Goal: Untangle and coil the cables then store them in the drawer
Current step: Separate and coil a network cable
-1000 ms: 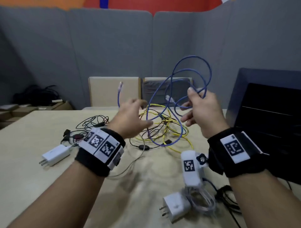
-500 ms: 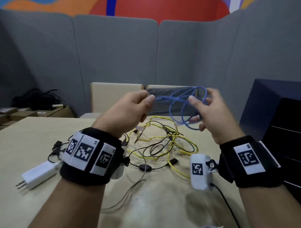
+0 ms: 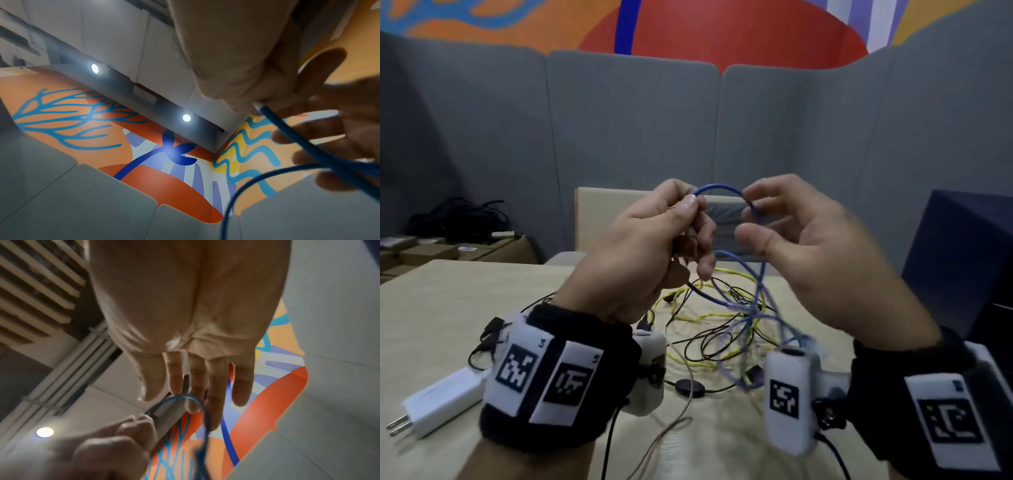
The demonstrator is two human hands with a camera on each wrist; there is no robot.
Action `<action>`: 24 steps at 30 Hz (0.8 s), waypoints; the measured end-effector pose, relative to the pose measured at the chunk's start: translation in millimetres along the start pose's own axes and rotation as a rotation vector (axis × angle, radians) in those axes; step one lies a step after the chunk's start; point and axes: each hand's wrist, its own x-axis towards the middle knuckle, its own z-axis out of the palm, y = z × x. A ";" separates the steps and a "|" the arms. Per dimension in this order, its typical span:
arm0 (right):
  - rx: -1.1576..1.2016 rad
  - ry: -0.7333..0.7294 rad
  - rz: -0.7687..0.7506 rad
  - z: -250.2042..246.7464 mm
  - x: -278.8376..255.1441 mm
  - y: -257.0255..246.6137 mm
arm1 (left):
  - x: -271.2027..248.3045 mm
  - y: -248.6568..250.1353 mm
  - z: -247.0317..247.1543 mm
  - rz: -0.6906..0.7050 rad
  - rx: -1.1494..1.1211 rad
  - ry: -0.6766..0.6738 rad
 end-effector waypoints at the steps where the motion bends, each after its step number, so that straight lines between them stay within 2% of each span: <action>1: 0.006 0.000 0.019 5.8 0.8 8.9 | 1.1 -1.0 -1.8 -0.007 -0.005 0.008; 5: 0.183 -0.006 0.126 14.4 3.0 29.2 | 3.6 -6.2 -11.4 -0.069 0.015 -0.007; 8: 0.318 0.078 0.167 13.2 4.4 33.7 | 3.3 -16.3 -15.2 -0.174 0.181 -0.078; 10: 0.305 0.140 0.162 12.9 5.4 39.3 | 3.3 -20.4 -16.8 -0.202 0.354 -0.127; 12: 0.241 0.168 0.165 12.2 5.8 43.5 | 4.7 -19.6 -19.5 -0.161 0.518 -0.174; 14: 0.188 0.188 0.150 9.4 5.6 44.7 | 6.5 -17.0 -20.8 -0.055 0.568 -0.167; 16: 0.131 0.189 0.133 7.0 5.0 44.6 | 8.2 -16.2 -18.1 0.045 0.368 -0.128; 19: 0.078 0.131 0.126 8.4 2.0 43.5 | 8.3 -16.5 -7.1 0.008 -0.130 -0.085; 22: -0.038 0.045 0.160 7.9 0.5 42.9 | 10.4 -19.6 0.9 -0.051 -0.337 -0.089; 24: 0.011 0.004 0.210 6.7 -0.7 42.9 | 11.6 -19.5 0.8 -0.099 -0.434 -0.102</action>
